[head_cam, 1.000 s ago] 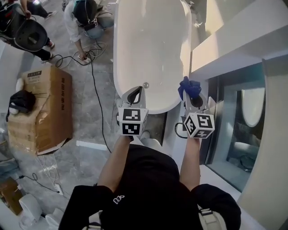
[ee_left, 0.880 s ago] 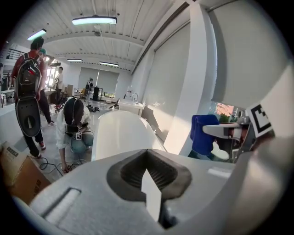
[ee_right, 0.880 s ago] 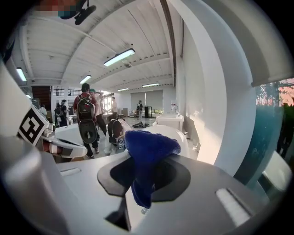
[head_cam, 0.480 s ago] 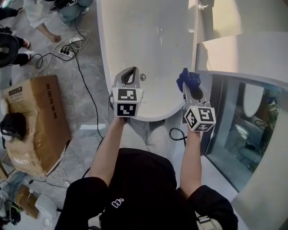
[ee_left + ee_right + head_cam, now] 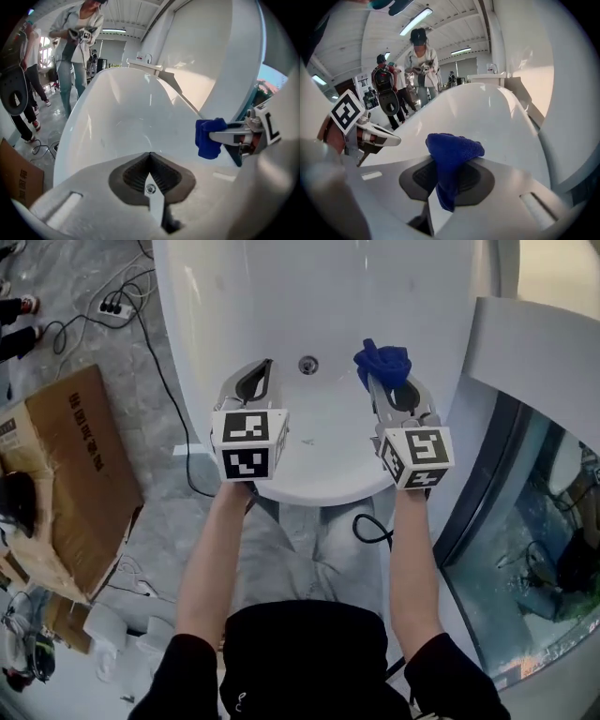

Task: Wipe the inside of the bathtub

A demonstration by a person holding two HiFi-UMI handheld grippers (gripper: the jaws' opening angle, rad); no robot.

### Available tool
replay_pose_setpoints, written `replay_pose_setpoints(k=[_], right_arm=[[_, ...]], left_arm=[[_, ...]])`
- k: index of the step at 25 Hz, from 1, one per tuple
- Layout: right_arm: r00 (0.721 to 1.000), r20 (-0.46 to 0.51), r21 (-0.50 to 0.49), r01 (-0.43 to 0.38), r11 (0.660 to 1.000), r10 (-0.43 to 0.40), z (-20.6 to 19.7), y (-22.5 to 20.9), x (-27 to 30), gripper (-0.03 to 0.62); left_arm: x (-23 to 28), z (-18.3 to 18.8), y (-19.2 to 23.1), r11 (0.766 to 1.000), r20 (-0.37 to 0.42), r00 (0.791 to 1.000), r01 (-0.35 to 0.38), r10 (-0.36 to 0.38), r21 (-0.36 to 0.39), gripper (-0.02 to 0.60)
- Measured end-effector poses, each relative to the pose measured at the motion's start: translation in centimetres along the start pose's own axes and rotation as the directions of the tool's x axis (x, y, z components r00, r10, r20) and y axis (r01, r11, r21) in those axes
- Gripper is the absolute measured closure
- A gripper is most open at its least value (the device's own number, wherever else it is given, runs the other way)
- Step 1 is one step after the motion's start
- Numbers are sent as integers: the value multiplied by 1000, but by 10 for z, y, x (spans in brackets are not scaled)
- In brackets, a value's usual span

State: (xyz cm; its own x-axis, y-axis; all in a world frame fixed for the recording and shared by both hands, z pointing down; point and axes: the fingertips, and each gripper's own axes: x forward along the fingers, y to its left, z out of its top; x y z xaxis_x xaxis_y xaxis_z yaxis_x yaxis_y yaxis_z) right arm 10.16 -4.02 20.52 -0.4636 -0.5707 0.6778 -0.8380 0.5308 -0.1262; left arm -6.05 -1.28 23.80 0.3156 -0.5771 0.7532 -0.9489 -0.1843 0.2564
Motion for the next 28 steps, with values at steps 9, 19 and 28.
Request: replay_pose_setpoints(k=[9, 19, 28], right_arm=[[983, -138, -41, -128, 991, 121, -92, -6, 105, 517], [942, -251, -56, -246, 968, 225, -169, 18, 190, 517], [872, -379, -73, -361, 930, 309, -237, 42, 237, 517]], left_arm=[[77, -67, 41, 999, -76, 996, -52, 52, -2, 579], [148, -102, 60, 1000, -154, 988, -29, 29, 0, 579], [191, -138, 65, 1000, -230, 973, 5, -7, -6, 578]])
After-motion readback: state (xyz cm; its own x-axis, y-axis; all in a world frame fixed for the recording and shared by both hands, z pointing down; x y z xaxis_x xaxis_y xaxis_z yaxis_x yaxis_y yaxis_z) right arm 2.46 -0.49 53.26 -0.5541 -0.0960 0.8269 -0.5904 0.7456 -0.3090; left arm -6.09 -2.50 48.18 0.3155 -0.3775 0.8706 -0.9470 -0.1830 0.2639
